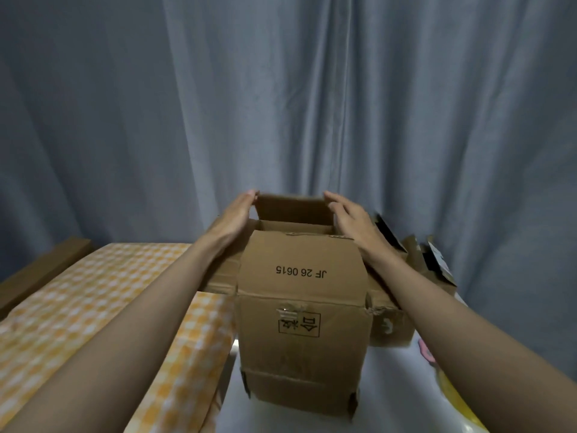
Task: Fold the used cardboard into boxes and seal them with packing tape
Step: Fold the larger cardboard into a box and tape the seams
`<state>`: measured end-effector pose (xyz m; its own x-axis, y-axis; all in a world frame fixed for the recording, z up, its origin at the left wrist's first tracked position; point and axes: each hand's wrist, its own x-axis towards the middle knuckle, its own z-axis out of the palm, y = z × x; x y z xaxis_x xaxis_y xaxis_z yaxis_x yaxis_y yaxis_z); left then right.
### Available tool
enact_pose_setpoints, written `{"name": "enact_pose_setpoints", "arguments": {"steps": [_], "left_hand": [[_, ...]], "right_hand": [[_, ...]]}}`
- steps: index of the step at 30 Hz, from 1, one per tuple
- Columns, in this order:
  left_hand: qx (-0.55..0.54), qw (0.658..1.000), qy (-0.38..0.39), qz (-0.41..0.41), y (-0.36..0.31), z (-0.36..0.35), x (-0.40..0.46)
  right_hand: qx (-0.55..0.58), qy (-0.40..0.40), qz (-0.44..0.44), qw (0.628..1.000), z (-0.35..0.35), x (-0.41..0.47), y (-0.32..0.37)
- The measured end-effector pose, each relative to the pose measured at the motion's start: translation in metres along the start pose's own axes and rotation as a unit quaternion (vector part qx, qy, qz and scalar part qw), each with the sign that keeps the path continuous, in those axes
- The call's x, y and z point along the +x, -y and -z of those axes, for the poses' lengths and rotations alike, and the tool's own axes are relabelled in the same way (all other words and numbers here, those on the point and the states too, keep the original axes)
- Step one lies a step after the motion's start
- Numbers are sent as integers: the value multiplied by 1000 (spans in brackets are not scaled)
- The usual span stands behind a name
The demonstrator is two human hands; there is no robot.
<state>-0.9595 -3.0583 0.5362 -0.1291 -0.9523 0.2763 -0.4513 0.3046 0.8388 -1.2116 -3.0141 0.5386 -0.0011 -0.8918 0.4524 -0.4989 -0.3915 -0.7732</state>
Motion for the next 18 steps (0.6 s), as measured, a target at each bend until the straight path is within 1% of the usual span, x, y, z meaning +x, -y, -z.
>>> {"name": "enact_pose_setpoints", "arguments": {"steps": [1,2,3,5,6,7,8,10,11,12,14,15,18], "left_hand": [[19,1000,-5,-7,-1,4,-4],[39,999,7,-11,-2,9,-10],[68,997,33,-9,-4,13,-16],[135,987,88,17,-9,19,-27],[153,982,106,31,-11,21,-31],[150,981,120,39,-14,22,-36],[121,982,135,45,-17,23,-42],[27,981,182,55,-22,31,-54],[2,977,207,45,-25,37,-61],[8,973,229,22,-28,42,-66],[70,965,252,-22,-33,46,-72],[108,960,256,-27,-35,45,-73],[167,953,251,8,-38,37,-70]], "right_hand": [[-15,-11,22,1000,0,-3,1],[-24,-11,31,999,1,-5,2],[-31,5,31,999,1,-7,1],[-60,61,24,996,1,-11,0],[-75,81,20,994,0,-12,1],[-83,90,14,992,-1,-12,3],[-86,93,8,992,0,-11,5],[-80,92,-12,992,2,-11,8],[-72,94,-21,993,2,-12,8],[-62,95,-27,993,3,-13,8],[-40,98,-36,994,6,-15,8],[-31,98,-40,994,8,-15,8],[-15,92,-62,994,8,-14,9]]}}
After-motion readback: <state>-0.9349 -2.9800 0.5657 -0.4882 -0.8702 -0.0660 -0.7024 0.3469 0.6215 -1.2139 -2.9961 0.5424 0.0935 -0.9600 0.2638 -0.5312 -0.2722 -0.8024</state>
